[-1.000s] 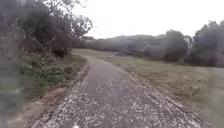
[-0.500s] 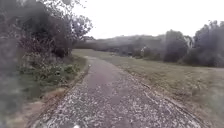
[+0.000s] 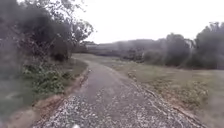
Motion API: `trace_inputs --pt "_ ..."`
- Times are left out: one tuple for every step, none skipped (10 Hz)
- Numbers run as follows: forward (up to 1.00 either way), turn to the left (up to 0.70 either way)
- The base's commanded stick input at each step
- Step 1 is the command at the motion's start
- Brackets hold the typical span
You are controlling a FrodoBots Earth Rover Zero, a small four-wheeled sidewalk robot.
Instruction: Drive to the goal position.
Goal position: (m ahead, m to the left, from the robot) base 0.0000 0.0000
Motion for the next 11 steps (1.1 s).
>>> trace_inputs --pt "0.70 0.00" --pt "0.70 0.00" --pt "0.70 0.00" --pt "0.70 0.00" --pt "0.70 0.00" --pt "0.70 0.00" --pt "0.70 0.00" --pt "0.70 0.00" --pt "0.70 0.00" --pt "0.70 0.00" --pt "0.70 0.00"
